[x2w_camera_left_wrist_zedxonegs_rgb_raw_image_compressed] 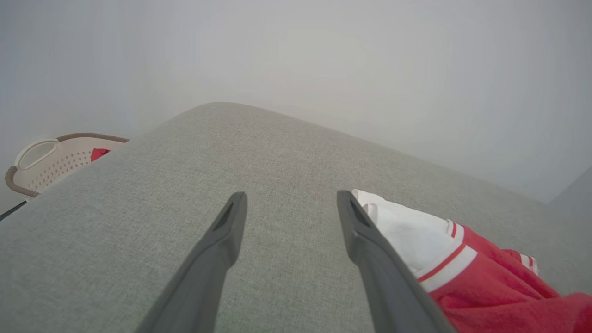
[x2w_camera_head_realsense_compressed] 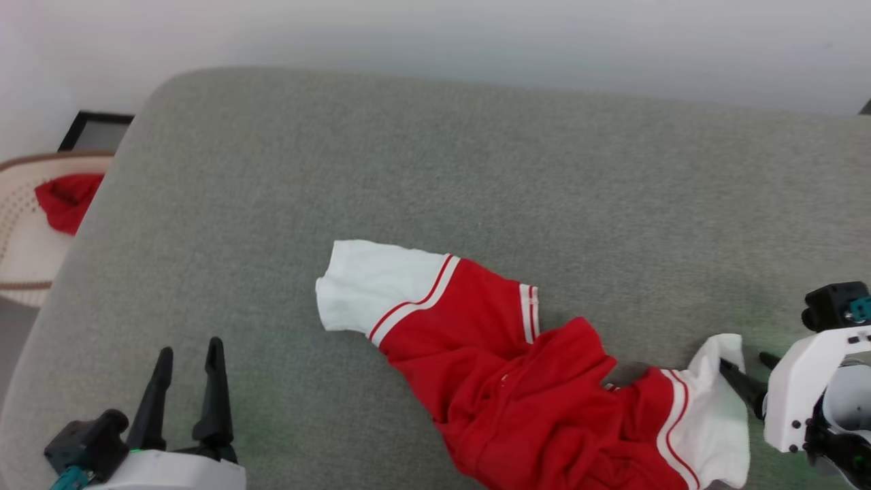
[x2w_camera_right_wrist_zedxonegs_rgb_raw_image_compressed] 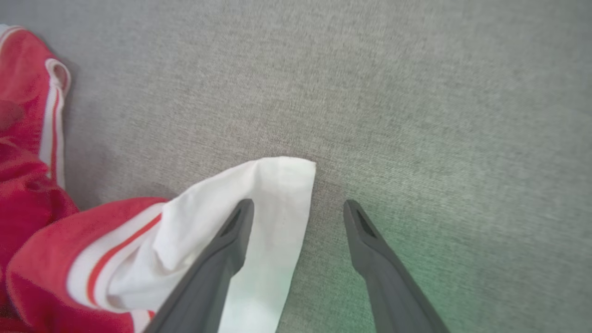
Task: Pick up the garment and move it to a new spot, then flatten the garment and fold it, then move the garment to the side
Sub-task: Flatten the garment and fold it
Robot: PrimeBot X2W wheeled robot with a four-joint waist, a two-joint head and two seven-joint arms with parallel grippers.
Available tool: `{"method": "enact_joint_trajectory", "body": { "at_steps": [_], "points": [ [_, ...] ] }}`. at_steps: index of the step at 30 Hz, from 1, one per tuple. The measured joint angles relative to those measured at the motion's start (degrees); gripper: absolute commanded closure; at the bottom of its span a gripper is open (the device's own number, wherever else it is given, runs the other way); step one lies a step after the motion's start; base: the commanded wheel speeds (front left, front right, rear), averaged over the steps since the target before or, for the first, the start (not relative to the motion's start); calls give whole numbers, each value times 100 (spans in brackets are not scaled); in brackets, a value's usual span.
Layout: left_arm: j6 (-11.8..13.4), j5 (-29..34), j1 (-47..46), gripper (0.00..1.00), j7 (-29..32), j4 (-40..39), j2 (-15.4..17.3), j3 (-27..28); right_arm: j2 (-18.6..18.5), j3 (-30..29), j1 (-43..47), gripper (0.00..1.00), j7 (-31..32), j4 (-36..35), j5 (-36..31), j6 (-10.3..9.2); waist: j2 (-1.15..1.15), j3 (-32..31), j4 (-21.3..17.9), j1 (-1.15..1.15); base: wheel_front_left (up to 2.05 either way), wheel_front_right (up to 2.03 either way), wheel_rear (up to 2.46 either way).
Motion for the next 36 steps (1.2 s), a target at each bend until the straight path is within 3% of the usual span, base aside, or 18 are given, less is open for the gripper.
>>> {"method": "enact_joint_trajectory", "body": {
  "at_steps": [4, 5, 6, 7, 16, 24, 31, 36],
  "points": [
    [-56, 56, -118, 0, -1, 84, -99, 27, 23, 114, -146, 0, 291, 205, 9, -2, 0, 153, 115, 0, 0, 0, 0],
    [-66, 65, -138, 0, 0, 107, -124, 43, 0, 154, -196, 19, 356, 243, 1, -2, 0, 184, 144, -1, 0, 0, 0],
    [-79, 81, -160, 0, 0, 127, -147, 55, -40, 209, -246, 80, 413, 268, -20, -2, 0, 211, 171, 0, 0, 0, 0],
    [-99, 104, -183, 0, -1, 143, -169, 74, -68, 243, -272, 100, 464, 286, -19, -2, 0, 233, 198, 0, 0, 0, 0],
    [-175, 174, -218, 0, -1, 242, -285, 240, -218, 327, -704, 100, 456, 444, -42, 3, 0, 270, 241, 0, 0, 0, 0],
    [-207, 204, -221, 0, -1, 279, -343, 278, -459, -63, -1207, 100, 91, 769, -376, 2, 0, 185, 185, 0, 0, 0, 0],
    [-226, 254, -220, 0, 0, 330, -348, 207, -733, -501, -1483, 100, -186, 1423, -778, 2, 0, 132, 219, 0, 0, 0, 0],
    [-232, 253, -220, 0, -1, 350, -336, 159, -727, -821, -1561, 100, -398, 2042, -1065, 2, 0, 120, 267, -1, 0, 0, 0]
  ]
}}
